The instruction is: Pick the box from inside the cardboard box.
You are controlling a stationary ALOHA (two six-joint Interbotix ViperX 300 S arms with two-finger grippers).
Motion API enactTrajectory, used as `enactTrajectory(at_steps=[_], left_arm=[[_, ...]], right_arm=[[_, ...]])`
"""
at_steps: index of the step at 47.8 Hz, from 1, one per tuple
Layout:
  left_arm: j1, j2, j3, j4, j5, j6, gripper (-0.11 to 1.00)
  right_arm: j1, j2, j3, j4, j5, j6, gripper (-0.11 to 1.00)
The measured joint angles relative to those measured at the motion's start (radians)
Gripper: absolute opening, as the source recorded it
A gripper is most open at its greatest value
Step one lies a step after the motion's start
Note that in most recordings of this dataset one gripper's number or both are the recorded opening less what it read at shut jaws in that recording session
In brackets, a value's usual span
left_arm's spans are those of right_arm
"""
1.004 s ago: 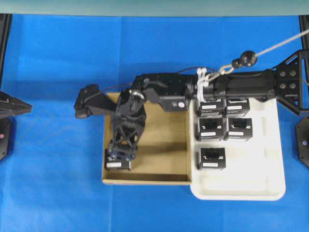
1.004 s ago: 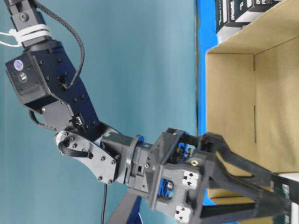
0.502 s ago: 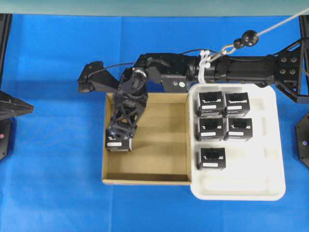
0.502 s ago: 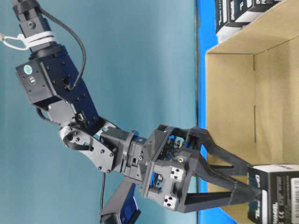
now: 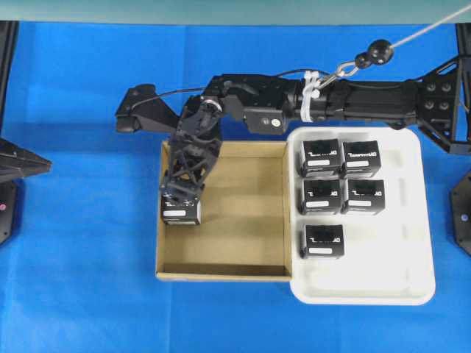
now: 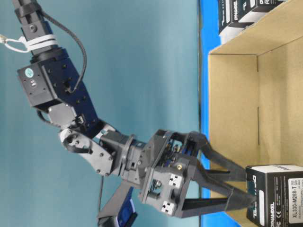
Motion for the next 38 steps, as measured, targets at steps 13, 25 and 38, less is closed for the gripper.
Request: enactTrajectory(at_steps=[13,25,38], left_arm=[[0.000,-0.006,0.000,0.000,0.002,0.000,-0.07],[0.000,-0.008,0.000,0.000,0.002,0.000,-0.07],[-0.002,-0.008,0.000,0.002,0.000,0.002,-0.07]], right_arm=[[0.002,-0.026,-0.084,0.000,0.097,0.021,0.99],[0.015,-0.083,-0.239,-0.066,0.293,0.015,0.99],[0.049,-0.133,-0.431,-0.233,0.561,0.015,0.99]])
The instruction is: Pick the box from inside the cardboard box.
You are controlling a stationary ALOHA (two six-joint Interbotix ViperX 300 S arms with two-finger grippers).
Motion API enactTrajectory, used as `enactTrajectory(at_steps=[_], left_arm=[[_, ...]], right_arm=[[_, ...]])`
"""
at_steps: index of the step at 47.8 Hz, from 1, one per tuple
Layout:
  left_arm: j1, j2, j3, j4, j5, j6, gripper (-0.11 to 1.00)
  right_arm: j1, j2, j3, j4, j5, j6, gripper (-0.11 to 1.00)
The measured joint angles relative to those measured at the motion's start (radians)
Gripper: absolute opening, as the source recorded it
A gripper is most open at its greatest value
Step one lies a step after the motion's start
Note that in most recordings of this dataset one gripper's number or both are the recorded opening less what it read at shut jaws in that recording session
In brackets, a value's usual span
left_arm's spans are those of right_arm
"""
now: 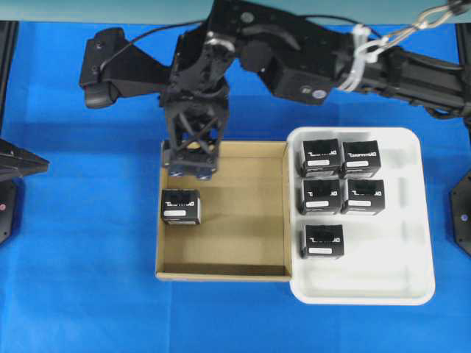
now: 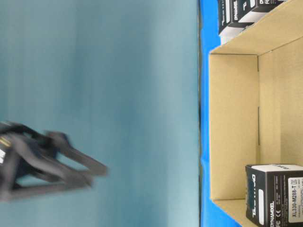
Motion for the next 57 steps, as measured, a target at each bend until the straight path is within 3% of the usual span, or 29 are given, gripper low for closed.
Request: enactTrajectory(at_steps=[11,32,40,57], left_arm=[[0.000,-0.002,0.000,-0.002,0.000,-0.002,-0.07],[0.000,-0.005,0.000,-0.002,0.003,-0.002,-0.07],[0.000,-0.003,0.000,-0.002,0.003,-0.003,-0.07],[0.000,-0.003,0.000,-0.002,0.003,-0.003,-0.07]], right_arm=[[-0.002,-0.009,-0.092,-0.012,0.040,0.009,0.99],[0.011,-0.014,-0.101,-0.021,0.044,0.009,0.99],[0.029,-0.009,-0.058,-0.046,0.012,0.009,0.99],[0.072,0.048,0.130,-0.058,-0.135,0.002,0.99]])
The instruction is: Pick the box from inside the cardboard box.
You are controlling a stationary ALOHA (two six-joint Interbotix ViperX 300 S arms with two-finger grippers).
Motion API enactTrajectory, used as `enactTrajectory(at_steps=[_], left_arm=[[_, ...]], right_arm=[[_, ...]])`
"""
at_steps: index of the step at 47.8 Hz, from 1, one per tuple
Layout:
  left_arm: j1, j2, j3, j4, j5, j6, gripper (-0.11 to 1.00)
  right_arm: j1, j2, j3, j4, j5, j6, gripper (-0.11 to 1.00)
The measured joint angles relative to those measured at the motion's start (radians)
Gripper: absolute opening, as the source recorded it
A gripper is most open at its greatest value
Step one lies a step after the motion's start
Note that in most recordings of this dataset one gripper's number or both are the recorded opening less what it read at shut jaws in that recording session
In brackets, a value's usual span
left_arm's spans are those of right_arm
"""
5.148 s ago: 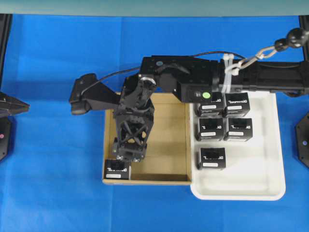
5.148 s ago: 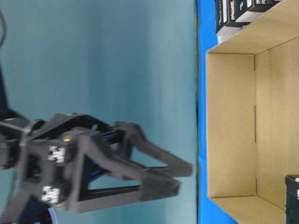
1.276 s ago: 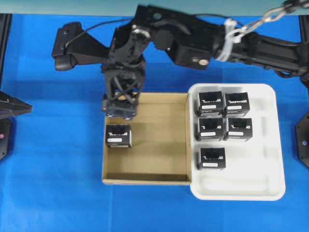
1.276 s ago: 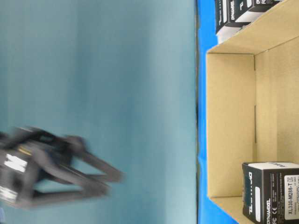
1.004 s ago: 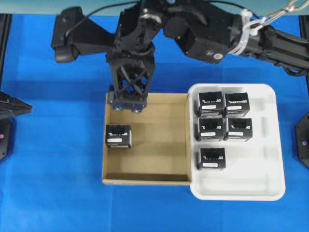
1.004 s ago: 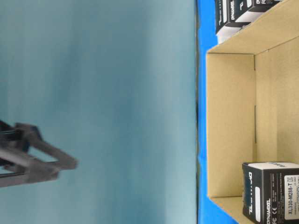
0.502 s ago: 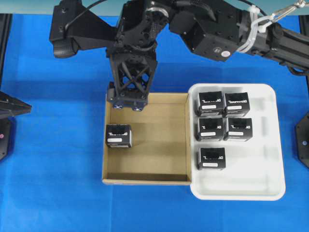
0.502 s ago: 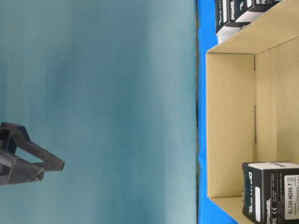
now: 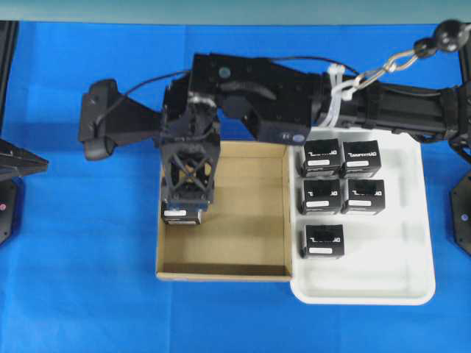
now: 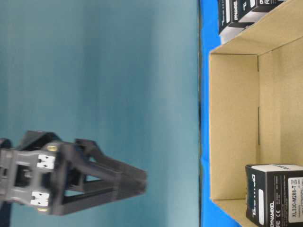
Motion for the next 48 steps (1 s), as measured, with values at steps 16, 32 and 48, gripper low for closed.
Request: enactTrajectory(at_steps=[16,32,48], left_arm=[[0.000,-0.002,0.000,0.002,0.005,0.000,-0.07],[0.000,-0.006,0.000,0.002,0.020,0.000,-0.07],[0.000,-0.009,0.000,0.002,0.020,0.002,-0.07]], right_arm=[[0.008,0.054,0.074,-0.002,-0.117,0.000,0.99],[0.012,0.106,0.080,-0.002,-0.160,-0.005,0.99],[0.017,0.144,0.112,0.012,-0.207,-0.005,0.99]])
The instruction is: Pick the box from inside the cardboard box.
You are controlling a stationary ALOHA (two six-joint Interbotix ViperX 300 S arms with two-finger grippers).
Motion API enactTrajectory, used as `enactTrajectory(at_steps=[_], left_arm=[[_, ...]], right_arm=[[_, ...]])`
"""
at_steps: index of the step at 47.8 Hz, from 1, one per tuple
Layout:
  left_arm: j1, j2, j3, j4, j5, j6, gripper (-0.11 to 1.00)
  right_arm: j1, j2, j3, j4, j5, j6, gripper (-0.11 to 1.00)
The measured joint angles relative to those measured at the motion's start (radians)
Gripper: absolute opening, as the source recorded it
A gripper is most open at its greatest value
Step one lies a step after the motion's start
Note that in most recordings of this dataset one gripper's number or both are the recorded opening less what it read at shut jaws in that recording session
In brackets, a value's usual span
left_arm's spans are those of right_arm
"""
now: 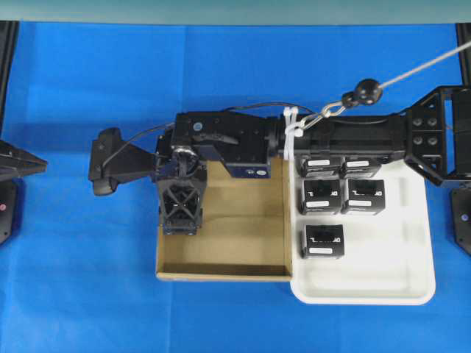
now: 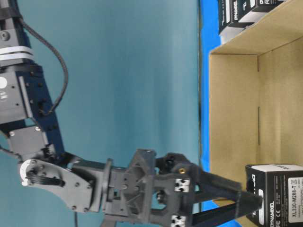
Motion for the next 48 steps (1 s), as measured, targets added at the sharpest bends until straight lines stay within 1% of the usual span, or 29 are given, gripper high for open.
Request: enactTrajectory(at_steps=[12,38,48], left_arm=[[0.000,0.002,0.000,-0.002,0.002,0.000,-0.07],[0.000,0.000,0.000,0.000,0.002,0.000,-0.07],[0.000,0.000,0.000,0.000,0.000,0.000,-0.07]], right_arm=[[-0.002,-0.003,0.055,0.002,-0.055,-0.002,0.99],[0.000,0.006,0.135,0.002,-0.183,-0.003,0.99],[0.000,0.006,0.147,0.002,-0.196,-0.003,0.99]])
